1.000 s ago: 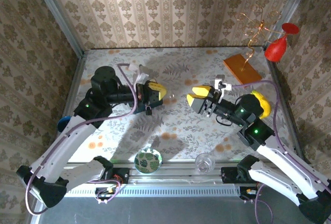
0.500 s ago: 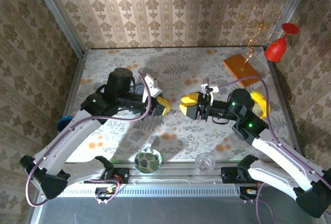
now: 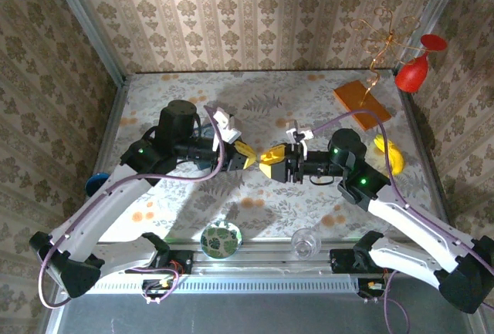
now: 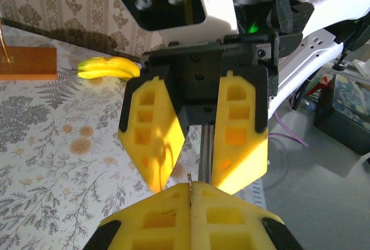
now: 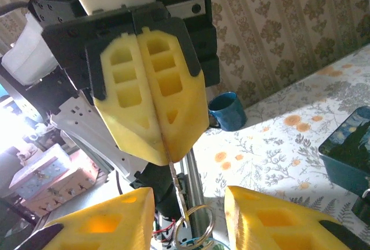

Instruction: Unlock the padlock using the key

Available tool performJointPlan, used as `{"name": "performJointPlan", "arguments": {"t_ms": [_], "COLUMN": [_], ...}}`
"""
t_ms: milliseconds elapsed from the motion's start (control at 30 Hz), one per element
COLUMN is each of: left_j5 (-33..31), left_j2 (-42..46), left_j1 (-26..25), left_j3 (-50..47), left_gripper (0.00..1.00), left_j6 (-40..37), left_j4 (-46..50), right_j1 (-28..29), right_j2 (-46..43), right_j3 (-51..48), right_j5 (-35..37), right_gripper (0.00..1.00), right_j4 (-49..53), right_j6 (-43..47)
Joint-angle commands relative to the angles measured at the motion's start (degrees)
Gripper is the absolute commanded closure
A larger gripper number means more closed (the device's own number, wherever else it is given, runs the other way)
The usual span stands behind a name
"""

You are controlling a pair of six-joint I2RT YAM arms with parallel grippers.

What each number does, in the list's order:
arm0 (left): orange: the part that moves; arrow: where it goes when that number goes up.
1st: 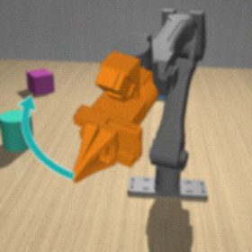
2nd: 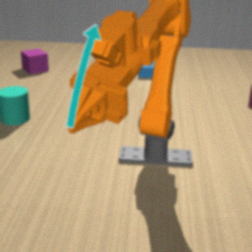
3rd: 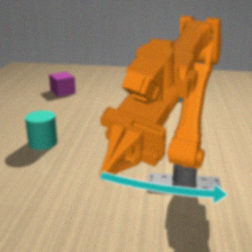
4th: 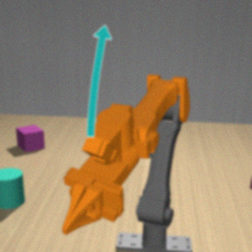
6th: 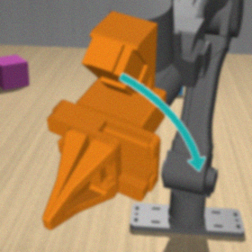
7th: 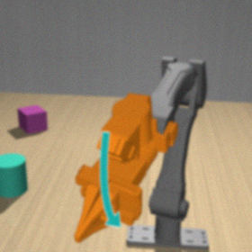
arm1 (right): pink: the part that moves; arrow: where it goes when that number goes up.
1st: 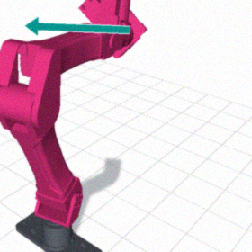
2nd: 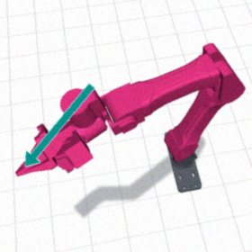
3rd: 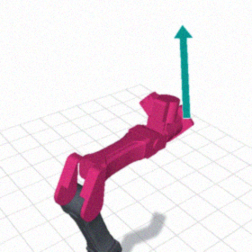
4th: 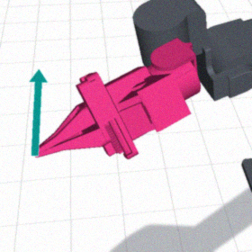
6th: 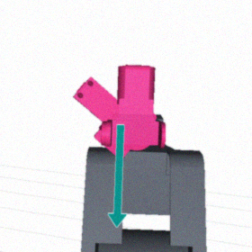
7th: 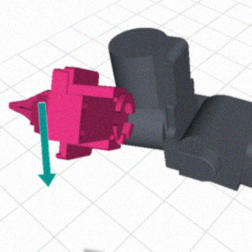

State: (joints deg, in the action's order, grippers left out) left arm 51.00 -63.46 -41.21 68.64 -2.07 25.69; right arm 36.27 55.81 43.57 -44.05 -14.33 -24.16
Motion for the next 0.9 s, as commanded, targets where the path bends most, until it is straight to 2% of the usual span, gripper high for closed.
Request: {"name": "performJointPlan", "arguments": {"t_ms": [0, 300, 533, 700, 867], "left_j5": [1.84, 1.91, 2.24, 2.69, 3.4], "left_j2": [1.21, 2.12, 3.51, 3.7, 3.63], "left_j1": [0.0, 0.65, 1.81, 2.41, 2.54], "left_j3": [-0.86, -1.83, -3.44, -4.08, -4.22], "left_gripper": [1.0, 1.0, 1.0, 1.0, 1.0], "left_j6": [1.06, 1.27, 2.65, 3.68, 4.01], "left_j4": [-2.19, -2.63, -5.15, -6.68, -7.47], "right_j1": [0.79, 1.08, 1.08, 1.17, 1.43], "right_j2": [0.55, 0.61, 0.79, 0.97, 1.36], "right_j3": [1.87, 1.69, 1.6, 1.69, 1.78], "right_j5": [-1.67, -0.53, -0.5, -0.77, -0.77], "right_gripper": [0.64, 0.7, 0.79, 0.8, 0.75], "right_j4": [-2.99, -3.37, -3.2, -3.48, -3.94], "right_j6": [-0.12, 0.23, 0.24, 0.15, 0.05]}}
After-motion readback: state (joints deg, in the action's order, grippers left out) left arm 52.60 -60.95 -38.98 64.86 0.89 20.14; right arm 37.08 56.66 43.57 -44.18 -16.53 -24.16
